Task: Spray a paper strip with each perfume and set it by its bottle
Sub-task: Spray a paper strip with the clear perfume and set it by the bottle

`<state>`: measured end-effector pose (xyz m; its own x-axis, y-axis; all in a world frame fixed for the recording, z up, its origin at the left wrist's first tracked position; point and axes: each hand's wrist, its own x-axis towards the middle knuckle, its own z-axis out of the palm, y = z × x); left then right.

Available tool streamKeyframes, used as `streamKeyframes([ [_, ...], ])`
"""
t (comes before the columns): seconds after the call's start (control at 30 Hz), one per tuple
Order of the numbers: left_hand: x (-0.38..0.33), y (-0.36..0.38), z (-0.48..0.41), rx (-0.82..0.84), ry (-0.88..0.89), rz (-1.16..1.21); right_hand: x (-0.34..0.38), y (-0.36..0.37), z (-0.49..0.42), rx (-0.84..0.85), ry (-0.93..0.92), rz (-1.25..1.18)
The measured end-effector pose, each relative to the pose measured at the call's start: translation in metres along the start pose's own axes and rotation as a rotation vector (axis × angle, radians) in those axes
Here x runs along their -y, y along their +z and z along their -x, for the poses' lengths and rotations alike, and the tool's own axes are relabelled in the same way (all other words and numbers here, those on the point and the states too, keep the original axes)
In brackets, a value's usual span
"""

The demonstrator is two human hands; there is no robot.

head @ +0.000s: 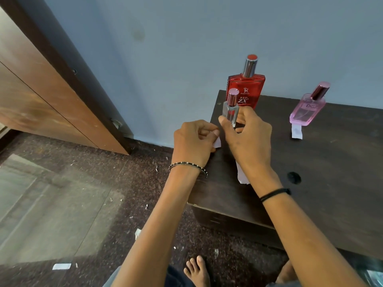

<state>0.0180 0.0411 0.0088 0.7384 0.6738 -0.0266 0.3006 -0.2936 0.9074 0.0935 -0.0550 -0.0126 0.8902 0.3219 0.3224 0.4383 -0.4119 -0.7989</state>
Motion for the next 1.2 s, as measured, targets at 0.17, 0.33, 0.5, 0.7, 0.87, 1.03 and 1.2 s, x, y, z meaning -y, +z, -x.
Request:
streamKeyframes([
  [0.17,-0.002,0.003,0.000,0.014,0.056,-0.042,0.001,-0.011,0.000,0.046,-0.004,0.034],
  [0.33,-0.009,0.003,-0.001,-0.072,0.069,-0.060,-0.002,-0.036,0.001,0.149,0.049,-0.142],
  [0.5,-0.024,0.015,0.003,-0.121,0.093,0.101,-0.006,-0.054,0.011,0.268,0.054,-0.305],
  [0.7,-0.036,0.031,0.005,0.049,0.067,0.349,-0.012,-0.069,0.017,0.317,0.054,-0.312],
  [0.87,-0.042,0.049,0.006,0.075,0.054,0.449,-0.015,-0.084,0.020,0.321,0.045,-0.245],
  [1.03,-0.052,0.062,0.004,0.002,0.021,0.536,-0.026,-0.100,0.021,0.289,0.055,-0.189],
  [1.2,-0.059,0.079,0.004,-0.011,-0.050,0.600,-0.032,-0.118,0.016,0.342,0.300,-0.751],
])
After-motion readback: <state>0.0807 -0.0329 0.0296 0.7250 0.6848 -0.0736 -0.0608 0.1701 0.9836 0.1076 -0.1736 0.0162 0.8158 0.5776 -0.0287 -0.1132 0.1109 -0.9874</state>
